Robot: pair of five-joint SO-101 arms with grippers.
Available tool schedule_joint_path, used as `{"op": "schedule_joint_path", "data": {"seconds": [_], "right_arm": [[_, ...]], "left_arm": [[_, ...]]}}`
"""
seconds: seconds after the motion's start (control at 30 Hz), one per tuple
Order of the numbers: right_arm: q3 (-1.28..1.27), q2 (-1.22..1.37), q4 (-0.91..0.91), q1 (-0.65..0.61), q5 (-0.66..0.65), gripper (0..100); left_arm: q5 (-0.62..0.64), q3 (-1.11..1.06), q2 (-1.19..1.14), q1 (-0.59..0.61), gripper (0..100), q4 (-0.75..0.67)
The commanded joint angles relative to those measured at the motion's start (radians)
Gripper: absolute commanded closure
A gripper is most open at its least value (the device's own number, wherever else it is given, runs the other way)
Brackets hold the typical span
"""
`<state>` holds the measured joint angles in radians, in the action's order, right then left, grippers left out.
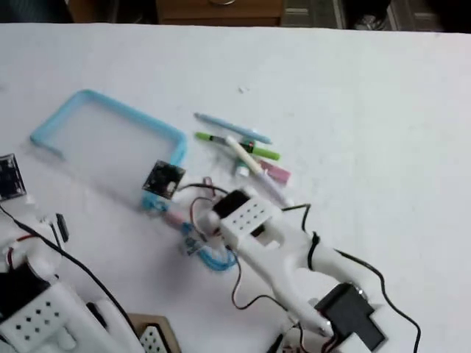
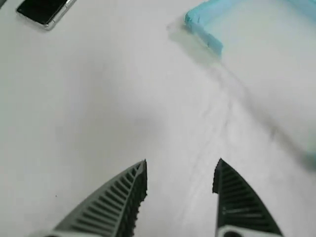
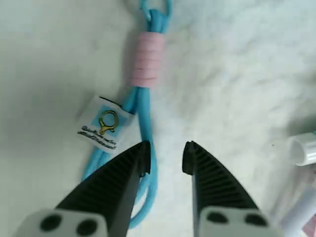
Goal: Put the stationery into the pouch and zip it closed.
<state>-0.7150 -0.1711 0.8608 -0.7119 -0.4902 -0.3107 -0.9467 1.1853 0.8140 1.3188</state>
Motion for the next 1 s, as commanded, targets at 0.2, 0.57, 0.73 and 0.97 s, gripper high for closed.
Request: {"op": "schedule_joint_path", "data": {"seconds": [0.2, 0.57, 0.73, 0.97], "right_arm": [[0.037, 0.001, 0.031, -0.067, -0.055, 76.5], [0.222, -0.182, 0.387, -0.101, -0.055, 76.2], [0.187, -0.133, 0.355, -0.131, -0.049, 76.2], [0.135, 0.110, 0.240, -0.213, -0.023, 76.2]], "left_arm": [[0.006, 0.074, -0.087, -0.008, 77, -0.029], [0.005, 0.101, -0.087, -0.004, 77, -0.025], [0.005, 0.101, -0.087, -0.008, 77, -0.031], [0.005, 0.100, -0.088, -0.008, 77, -0.052]]}}
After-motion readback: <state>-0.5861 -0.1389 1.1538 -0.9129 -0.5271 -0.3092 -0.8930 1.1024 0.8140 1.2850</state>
